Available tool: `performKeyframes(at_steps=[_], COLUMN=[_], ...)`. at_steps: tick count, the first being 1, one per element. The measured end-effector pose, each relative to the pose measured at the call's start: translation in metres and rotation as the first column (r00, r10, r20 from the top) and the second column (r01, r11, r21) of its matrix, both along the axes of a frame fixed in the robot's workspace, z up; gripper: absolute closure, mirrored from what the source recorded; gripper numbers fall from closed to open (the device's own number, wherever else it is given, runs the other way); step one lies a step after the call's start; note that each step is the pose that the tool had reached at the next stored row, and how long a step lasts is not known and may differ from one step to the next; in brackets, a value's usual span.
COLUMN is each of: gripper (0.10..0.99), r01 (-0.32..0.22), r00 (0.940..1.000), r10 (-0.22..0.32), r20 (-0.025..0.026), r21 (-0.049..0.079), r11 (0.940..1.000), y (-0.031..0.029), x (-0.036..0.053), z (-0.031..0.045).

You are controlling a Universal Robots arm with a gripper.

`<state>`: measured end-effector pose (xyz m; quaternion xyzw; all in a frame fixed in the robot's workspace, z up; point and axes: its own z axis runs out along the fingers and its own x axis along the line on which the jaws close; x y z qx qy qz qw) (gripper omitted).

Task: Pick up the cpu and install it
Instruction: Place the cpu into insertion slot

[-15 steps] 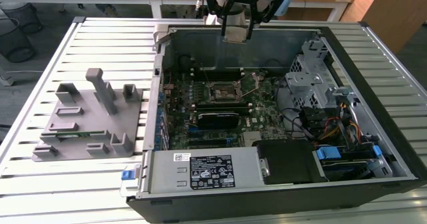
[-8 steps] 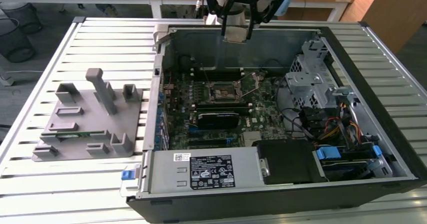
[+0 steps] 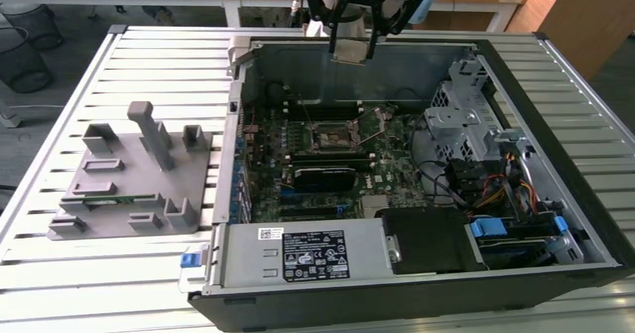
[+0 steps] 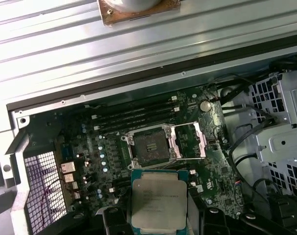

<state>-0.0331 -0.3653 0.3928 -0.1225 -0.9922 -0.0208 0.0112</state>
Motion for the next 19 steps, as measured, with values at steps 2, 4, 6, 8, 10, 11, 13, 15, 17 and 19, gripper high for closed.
performKeyframes(at_steps=[2,4,6,8,10,11,13,15,17,19], gripper=[0.545,0.545,0.545,0.545,0.545,0.545,0.545,0.545,0.545,0.545], r01=[0.006,0.013,0.019,0.025,0.032,0.036,0.043,0.050,0.057,0.063], r00=[1.0000,0.9999,0.9998,0.9997,0.9995,0.9994,0.9991,0.9988,0.9984,0.9980], r10=[-0.006,-0.013,-0.019,-0.025,-0.032,-0.036,-0.043,-0.050,-0.057,-0.063], r20=[0.0000,0.0001,0.0000,0.0000,0.0000,0.0000,0.0000,0.0000,0.0000,0.0000], r21=[0.000,0.000,0.000,0.000,0.000,0.000,0.000,0.000,0.000,0.000], r11=[1.0000,0.9999,0.9998,0.9997,0.9995,0.9994,0.9991,0.9988,0.9984,0.9980], y=[0.0000,0.0000,0.0000,0.0000,0.0000,0.0000,0.0000,0.0000,0.0000,0.0000], x=[0.0000,0.0000,0.0000,0.0000,0.0000,0.0000,0.0000,0.0000,0.0000,0.0000], z=[0.0000,-0.0001,-0.0001,-0.0001,-0.0001,-0.0002,-0.0002,-0.0002,-0.0002,-0.0003])
